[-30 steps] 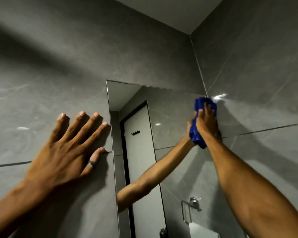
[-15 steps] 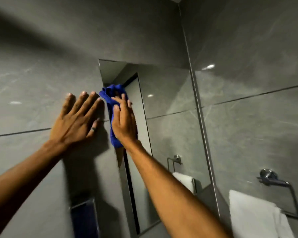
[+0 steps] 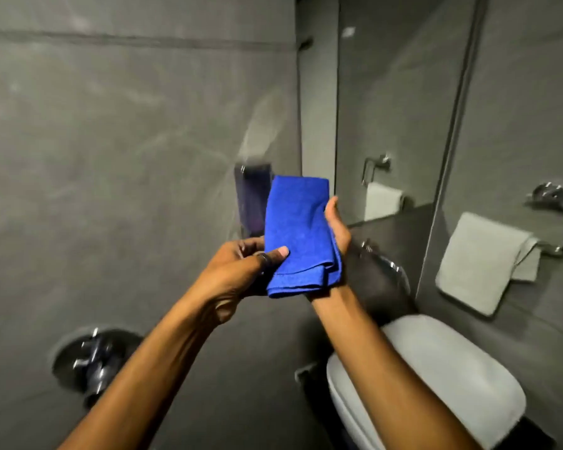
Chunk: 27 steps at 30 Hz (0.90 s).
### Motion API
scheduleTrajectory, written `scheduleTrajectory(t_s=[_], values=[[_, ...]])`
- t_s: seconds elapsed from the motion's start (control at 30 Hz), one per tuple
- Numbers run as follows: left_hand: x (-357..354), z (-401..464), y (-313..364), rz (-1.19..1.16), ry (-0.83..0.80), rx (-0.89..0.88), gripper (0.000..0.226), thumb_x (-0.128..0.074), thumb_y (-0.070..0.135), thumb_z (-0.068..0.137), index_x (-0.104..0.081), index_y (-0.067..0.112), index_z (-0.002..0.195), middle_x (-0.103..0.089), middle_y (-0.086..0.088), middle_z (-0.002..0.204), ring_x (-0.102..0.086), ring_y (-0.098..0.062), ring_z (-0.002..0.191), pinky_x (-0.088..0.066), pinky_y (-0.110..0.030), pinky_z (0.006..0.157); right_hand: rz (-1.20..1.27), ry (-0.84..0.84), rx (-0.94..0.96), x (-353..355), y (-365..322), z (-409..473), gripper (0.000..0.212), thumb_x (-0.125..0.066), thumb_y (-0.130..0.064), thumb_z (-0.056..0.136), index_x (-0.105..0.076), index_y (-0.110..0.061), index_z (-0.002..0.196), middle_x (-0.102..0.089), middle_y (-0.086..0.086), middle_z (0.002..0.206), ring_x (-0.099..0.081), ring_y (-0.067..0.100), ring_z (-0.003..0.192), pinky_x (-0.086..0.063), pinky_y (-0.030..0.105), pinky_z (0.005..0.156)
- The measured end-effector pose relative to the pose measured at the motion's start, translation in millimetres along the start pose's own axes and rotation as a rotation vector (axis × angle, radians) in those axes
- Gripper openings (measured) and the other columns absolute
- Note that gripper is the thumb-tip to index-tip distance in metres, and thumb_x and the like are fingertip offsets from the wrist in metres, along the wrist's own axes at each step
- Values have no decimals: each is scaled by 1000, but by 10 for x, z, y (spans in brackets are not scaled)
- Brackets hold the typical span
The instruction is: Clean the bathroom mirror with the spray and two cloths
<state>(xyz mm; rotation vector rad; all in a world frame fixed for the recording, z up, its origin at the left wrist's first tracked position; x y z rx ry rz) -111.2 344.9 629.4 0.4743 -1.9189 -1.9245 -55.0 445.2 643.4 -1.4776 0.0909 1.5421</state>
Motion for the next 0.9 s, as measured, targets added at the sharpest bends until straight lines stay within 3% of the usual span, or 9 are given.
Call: scheduleTrajectory(t_s=[0.17,0.3,0.4,0.5,0.53,0.6,0.7,0.83,0.9], values=[[463,-690,-1405,-126,105,189,20,-70,10,92,-72,0,109,-76,-12,93,-71,-21,74,-62,-30,62,-421,158,-172,794,748,-516,32,-56,-14,94,-59,-2,124,-65,19,115,-63,33,104,-49,51,100],[590,-1531,-2963,-232,143,470,30,-71,4,90,-66,-3,118,-75,-11,95,-72,-21,79,-61,-29,67,-771,170,-385,1555,1814,-1159,30,-62,6,87,-65,-8,114,-71,12,109,-70,20,95,-57,35,91],[612,-2157,-4099,-280,213,670,30,-67,-7,89,-65,0,118,-73,-12,95,-70,-22,79,-59,-29,67,-906,230,-619,2343,2739,-1740,35,-60,11,86,-64,-5,117,-71,14,110,-70,18,88,-59,30,81],[653,-2747,-5111,-307,340,856,29,-61,-9,92,-66,0,119,-63,-14,98,-63,-26,91,-51,-29,71,-1001,322,-857,3137,3629,-2386,32,-58,11,87,-63,3,118,-69,23,116,-68,32,96,-57,42,88],[676,-2900,-5455,-310,384,903,26,-60,-8,93,-67,4,115,-64,-11,93,-63,-21,82,-49,-26,65,-1033,352,-925,3417,3929,-2579,31,-58,9,87,-64,4,117,-69,23,114,-68,34,98,-57,39,86],[718,-3095,-6002,-320,468,949,26,-58,-8,94,-69,13,104,-72,0,80,-65,-10,64,-47,-19,53,-1097,384,-998,3851,4367,-2863,29,-58,8,85,-66,4,113,-70,15,101,-67,26,87,-56,17,63],[846,-3265,-6738,-375,591,983,36,-53,-11,96,-67,5,125,-75,-10,108,-70,-21,93,-57,-29,75,-1158,431,-1029,4313,4908,-3101,26,-58,10,84,-67,8,108,-64,9,91,-58,17,75,-43,8,44],[1075,-3245,-7258,-267,623,932,37,-52,-15,94,-62,-7,129,-70,-10,109,-65,-22,91,-59,-16,73,-1171,428,-1046,4607,5385,-3212,28,-58,9,86,-66,8,113,-65,11,97,-60,17,76,-50,20,64],[1157,-3241,-7354,-101,608,950,32,-57,-5,97,-63,1,127,-71,-8,118,-66,-27,109,-57,-16,84,-1274,406,-1060,4669,5466,-3250,26,-60,2,88,-67,9,111,-67,14,97,-61,22,80,-49,26,70]])
Point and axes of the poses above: each hand's wrist, its own z-axis towards the middle knuckle, its own x-axis out of the back of the hand, y = z × x, the point moved 10 cm from there along z, towards the middle knuckle
